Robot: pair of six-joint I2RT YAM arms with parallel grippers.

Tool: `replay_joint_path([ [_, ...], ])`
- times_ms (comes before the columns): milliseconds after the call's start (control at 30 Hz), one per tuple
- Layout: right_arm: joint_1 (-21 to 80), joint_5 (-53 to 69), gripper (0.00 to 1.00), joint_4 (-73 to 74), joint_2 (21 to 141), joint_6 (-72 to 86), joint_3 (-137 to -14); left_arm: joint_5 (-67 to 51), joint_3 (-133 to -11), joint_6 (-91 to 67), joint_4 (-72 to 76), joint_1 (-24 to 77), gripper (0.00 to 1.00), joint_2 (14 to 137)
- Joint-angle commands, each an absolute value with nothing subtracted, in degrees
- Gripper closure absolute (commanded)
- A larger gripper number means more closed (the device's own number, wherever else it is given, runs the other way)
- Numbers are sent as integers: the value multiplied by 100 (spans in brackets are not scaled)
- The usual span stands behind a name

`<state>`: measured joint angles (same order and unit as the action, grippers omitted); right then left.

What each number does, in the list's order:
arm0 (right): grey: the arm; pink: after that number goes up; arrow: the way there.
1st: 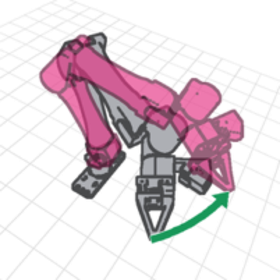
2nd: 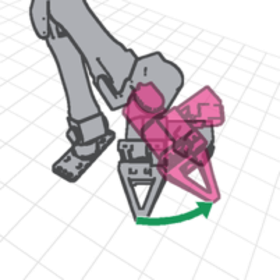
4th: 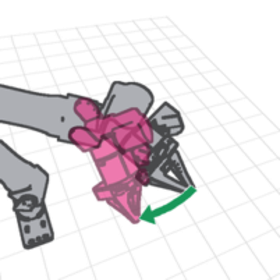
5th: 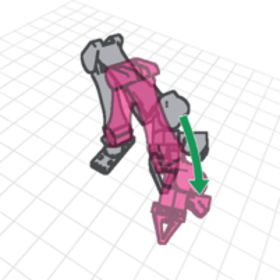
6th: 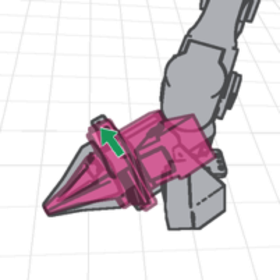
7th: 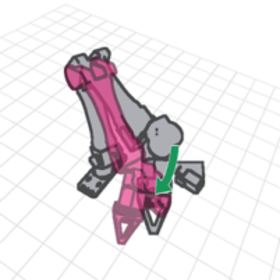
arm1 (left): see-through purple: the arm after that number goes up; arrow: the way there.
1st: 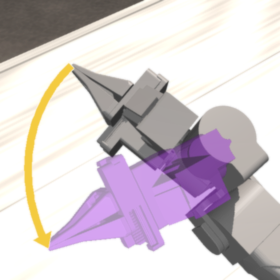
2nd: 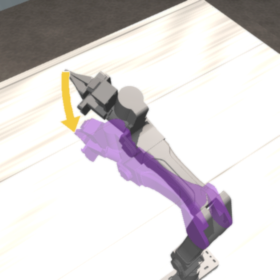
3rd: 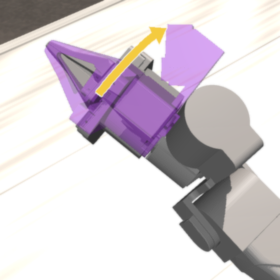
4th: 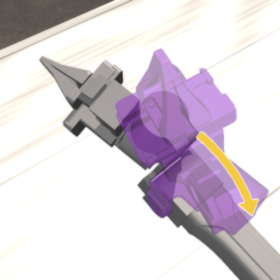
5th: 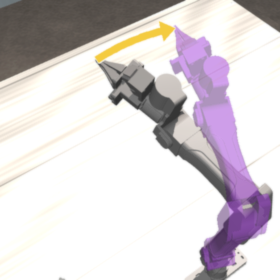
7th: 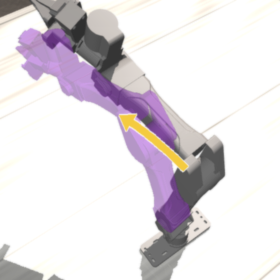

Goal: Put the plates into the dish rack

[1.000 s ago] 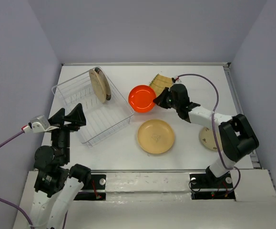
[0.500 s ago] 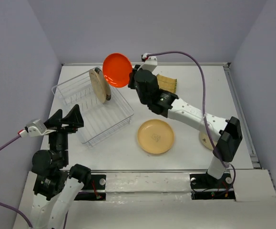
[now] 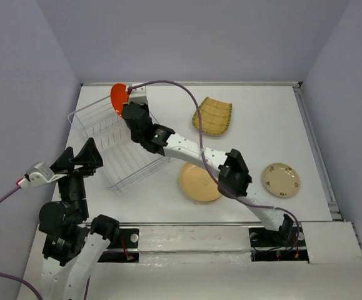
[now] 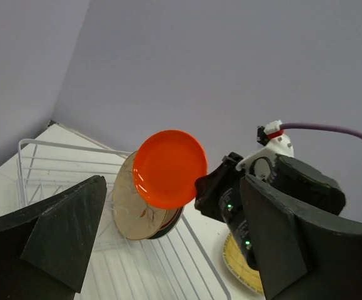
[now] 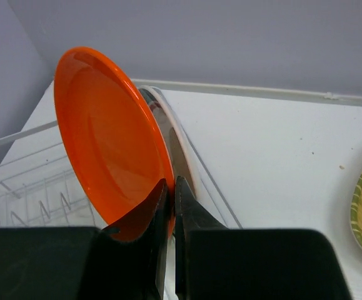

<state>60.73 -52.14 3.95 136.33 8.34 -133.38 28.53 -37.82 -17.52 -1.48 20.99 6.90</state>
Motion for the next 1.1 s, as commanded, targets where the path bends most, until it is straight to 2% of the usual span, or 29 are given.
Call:
replay_joint_path([
  [0, 6205, -5844, 93, -473, 14298, -226, -14747, 3076, -3867, -1652, 176, 2083, 1, 650],
  [167, 6319, -6135, 93, -1844, 14949, -1509, -14941, 3041, -3867, -1670, 176, 2083, 1, 703],
  [600, 6425, -6433, 93, -2750, 15899, -2513, -15064, 2918, -3867, -1714, 184, 2092, 1, 808],
  [967, 6478, -6723, 93, -3444, 16040, -3391, -14890, 2865, -3867, -1731, 211, 2083, 1, 914],
  [1067, 6582, -6767, 93, -3235, 16075, -3261, -14880, 2839, -3867, -1731, 220, 2083, 1, 940],
])
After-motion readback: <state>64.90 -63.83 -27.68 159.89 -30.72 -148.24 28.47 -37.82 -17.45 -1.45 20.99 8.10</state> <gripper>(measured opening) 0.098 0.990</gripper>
